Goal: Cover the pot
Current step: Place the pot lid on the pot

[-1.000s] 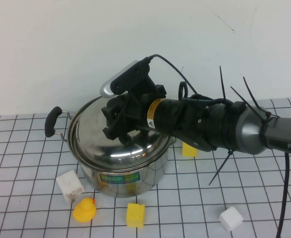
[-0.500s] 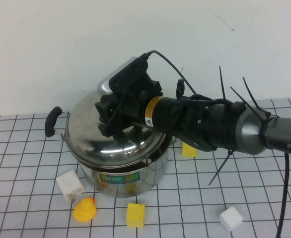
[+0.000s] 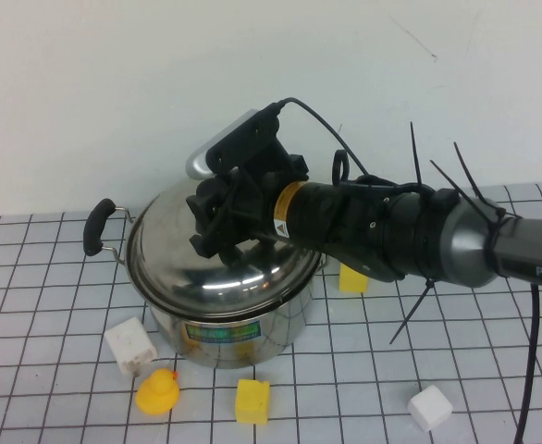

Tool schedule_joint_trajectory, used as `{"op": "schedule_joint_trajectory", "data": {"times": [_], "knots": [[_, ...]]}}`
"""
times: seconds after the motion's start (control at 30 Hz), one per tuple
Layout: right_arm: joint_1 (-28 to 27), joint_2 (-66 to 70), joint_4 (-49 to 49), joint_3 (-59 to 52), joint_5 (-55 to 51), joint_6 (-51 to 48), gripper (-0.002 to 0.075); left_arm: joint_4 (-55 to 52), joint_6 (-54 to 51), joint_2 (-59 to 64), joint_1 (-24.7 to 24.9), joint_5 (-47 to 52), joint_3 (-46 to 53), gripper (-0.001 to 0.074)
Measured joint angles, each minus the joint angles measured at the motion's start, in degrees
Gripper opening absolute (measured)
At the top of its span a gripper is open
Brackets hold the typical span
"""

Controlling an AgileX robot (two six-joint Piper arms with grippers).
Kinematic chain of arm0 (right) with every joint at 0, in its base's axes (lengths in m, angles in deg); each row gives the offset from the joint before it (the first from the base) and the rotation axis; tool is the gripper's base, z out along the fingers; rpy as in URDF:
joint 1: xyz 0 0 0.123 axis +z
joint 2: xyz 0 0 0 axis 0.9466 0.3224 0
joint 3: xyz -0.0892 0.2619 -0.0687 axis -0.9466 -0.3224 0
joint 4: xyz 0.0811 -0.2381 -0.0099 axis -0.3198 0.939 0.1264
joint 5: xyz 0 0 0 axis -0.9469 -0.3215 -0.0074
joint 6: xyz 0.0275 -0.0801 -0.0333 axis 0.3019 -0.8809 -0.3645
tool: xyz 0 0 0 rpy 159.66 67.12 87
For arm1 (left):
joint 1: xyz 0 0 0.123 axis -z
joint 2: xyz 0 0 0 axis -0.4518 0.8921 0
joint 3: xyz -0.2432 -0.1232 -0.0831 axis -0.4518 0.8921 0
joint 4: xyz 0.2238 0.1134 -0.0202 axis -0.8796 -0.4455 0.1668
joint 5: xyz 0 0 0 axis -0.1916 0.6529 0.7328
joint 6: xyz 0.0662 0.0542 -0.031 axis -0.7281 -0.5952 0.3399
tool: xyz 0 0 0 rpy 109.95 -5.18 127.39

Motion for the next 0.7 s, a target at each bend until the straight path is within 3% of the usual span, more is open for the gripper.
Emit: {"op": "schedule_joint_trajectory", "data": {"times": [0.37,0.7], "knots": [[0.0,0.0,0.0,0.0,-0.7,0.0,0.0351,0.0,0.0,0.0,0.0,0.0,0.0,-0.0003],[0.0,0.0,-0.9,0.0,0.9,0.0,0.0463,0.0,0.0,0.0,0.0,0.0,0.0,-0.0003]]}}
